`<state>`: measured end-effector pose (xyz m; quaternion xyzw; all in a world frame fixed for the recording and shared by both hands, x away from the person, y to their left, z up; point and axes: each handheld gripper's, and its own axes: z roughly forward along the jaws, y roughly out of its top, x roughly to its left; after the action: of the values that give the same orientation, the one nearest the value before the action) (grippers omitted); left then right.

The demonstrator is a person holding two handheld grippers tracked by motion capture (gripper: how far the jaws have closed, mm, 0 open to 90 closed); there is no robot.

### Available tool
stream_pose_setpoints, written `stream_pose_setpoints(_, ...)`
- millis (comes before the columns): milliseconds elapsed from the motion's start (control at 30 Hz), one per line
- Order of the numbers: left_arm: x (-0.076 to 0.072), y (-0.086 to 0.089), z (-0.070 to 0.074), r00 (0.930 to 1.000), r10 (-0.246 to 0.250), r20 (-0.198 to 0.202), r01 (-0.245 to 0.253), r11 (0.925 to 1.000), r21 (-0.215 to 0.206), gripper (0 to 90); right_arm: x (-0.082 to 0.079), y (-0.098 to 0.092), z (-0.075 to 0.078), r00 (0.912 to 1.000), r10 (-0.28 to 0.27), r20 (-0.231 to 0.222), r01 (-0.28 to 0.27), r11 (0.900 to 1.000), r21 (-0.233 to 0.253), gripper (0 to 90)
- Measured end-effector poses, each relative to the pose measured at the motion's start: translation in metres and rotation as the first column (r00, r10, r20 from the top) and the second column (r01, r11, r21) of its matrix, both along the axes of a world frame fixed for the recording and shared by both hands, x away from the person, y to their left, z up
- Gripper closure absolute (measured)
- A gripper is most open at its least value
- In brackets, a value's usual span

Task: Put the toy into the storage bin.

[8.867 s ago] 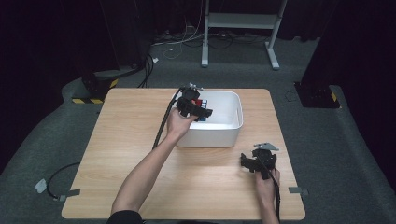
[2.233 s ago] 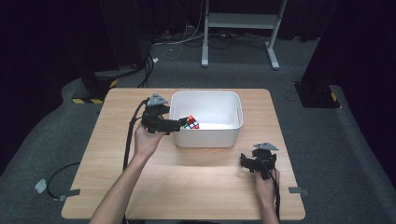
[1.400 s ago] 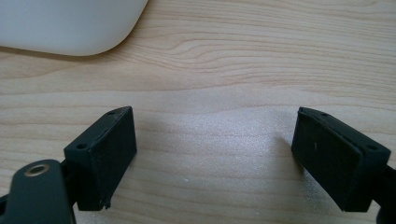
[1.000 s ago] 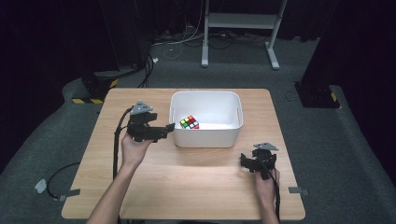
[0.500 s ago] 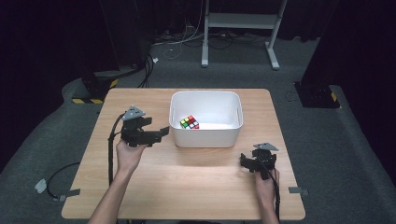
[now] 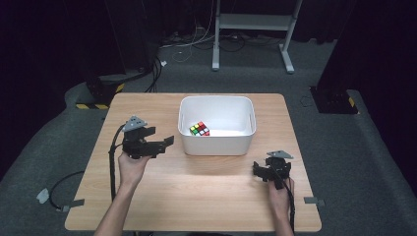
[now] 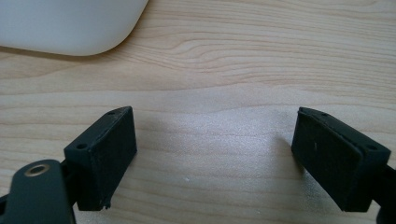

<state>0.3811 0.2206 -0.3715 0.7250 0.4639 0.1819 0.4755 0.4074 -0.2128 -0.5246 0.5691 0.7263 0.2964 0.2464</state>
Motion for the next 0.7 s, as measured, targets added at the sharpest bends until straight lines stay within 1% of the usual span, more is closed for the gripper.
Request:
stream_pose_setpoints(200,-0.003,0.002,-0.002,1.0000,0.006,0.003,-0.006,0.9999,-0.009,16.7,0.000,0.000,0.000,1.0000,-0.001,0.000,0.001,1.000,0.000,13.9)
stream_pose_setpoints(700,-0.012,0.008,-0.005,0.9998,0.016,0.013,-0.015,0.9997,-0.017,16.8,0.000,0.000,0.000,1.0000,-0.001,0.000,0.001,1.000,0.000,13.9)
